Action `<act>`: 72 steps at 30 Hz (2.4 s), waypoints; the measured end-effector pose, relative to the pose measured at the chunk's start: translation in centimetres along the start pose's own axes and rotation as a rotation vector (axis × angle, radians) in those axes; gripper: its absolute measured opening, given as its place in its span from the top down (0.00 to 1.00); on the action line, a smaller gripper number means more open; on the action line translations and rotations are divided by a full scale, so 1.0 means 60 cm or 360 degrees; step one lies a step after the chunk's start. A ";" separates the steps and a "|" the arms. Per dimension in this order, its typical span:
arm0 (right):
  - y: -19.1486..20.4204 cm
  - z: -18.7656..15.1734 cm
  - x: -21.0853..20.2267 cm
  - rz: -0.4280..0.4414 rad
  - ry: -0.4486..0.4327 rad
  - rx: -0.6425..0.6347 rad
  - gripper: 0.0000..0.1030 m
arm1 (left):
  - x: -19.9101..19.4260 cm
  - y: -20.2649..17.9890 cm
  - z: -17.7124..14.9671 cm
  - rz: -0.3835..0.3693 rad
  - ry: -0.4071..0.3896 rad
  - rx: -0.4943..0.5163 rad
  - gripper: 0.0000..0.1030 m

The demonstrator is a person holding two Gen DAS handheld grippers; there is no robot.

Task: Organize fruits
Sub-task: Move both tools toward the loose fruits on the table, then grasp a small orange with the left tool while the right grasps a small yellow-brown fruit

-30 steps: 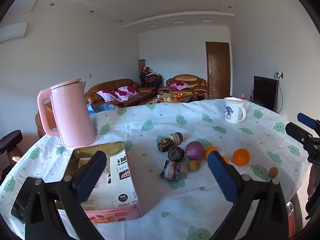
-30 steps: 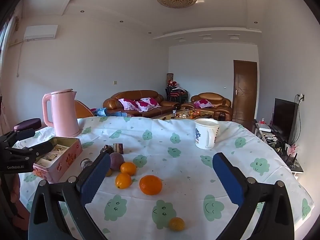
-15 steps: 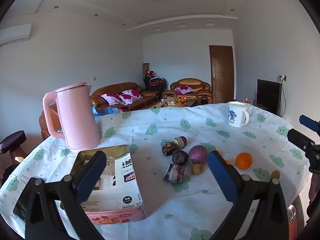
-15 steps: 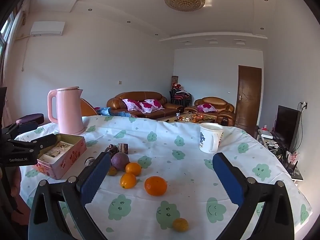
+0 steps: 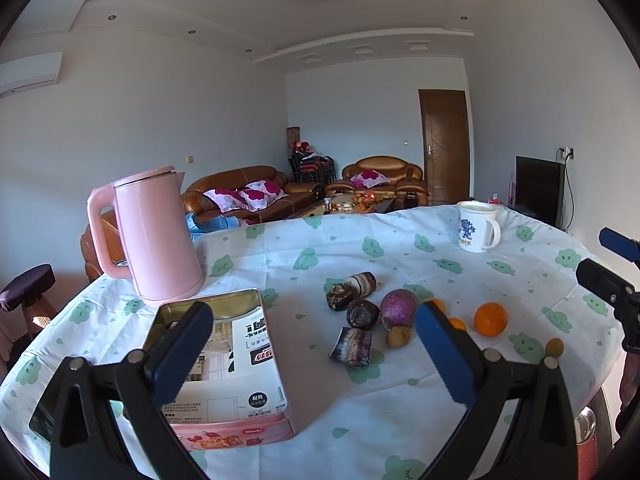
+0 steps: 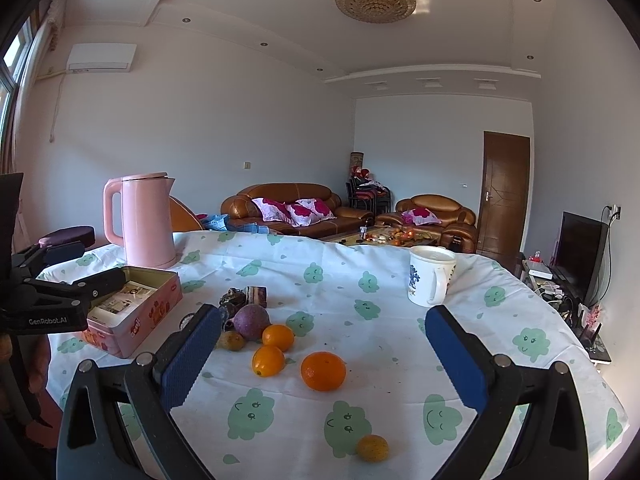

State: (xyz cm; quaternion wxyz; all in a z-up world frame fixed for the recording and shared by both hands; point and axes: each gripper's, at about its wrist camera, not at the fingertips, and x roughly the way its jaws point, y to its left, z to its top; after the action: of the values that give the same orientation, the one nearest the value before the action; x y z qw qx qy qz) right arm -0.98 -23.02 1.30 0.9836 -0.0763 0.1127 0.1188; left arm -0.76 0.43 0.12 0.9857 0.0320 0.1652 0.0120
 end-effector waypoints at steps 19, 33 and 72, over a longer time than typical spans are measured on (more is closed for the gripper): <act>0.007 -0.005 0.004 0.0020 0.0014 -0.0008 0.01 | 0.004 0.007 -0.006 0.0004 0.0017 0.0000 0.00; 0.013 -0.008 0.006 0.0023 0.0016 -0.0021 0.01 | 0.005 0.010 -0.009 0.0006 0.0019 -0.0007 0.00; -0.090 -0.149 0.053 -0.0067 0.0441 0.0098 0.39 | 0.132 -0.150 -0.030 -0.0331 0.0386 0.0219 0.01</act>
State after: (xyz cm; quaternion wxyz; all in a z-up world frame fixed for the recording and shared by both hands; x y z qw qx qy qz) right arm 1.56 -29.10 -7.42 0.9627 -0.0642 0.2494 0.0829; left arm 6.24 -8.15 -4.75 0.9499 0.0804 0.2857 -0.0976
